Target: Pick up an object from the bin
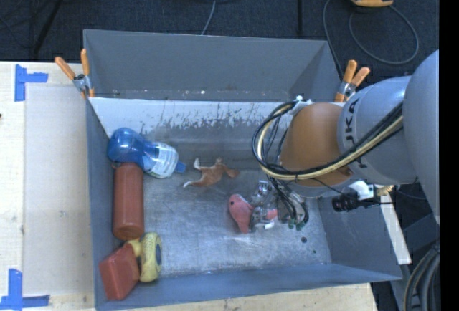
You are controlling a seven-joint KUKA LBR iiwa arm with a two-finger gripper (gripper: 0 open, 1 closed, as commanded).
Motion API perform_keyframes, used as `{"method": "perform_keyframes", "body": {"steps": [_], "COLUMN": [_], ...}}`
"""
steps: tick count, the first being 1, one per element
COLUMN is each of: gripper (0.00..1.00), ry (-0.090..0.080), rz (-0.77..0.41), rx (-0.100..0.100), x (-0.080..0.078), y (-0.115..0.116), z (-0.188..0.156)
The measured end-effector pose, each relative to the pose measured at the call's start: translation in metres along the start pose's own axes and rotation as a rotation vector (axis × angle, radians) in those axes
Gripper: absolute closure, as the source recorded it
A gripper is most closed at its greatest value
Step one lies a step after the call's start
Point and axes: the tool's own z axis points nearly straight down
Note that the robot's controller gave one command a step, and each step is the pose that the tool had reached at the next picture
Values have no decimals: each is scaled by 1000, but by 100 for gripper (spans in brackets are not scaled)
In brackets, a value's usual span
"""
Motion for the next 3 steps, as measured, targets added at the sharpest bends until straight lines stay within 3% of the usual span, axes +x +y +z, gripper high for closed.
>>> {"method": "perform_keyframes", "body": {"steps": [3], "gripper": [100], "ry": [18], "rz": [-1], "rx": [2], "x": [3], "y": [-1], "z": [-17]}}
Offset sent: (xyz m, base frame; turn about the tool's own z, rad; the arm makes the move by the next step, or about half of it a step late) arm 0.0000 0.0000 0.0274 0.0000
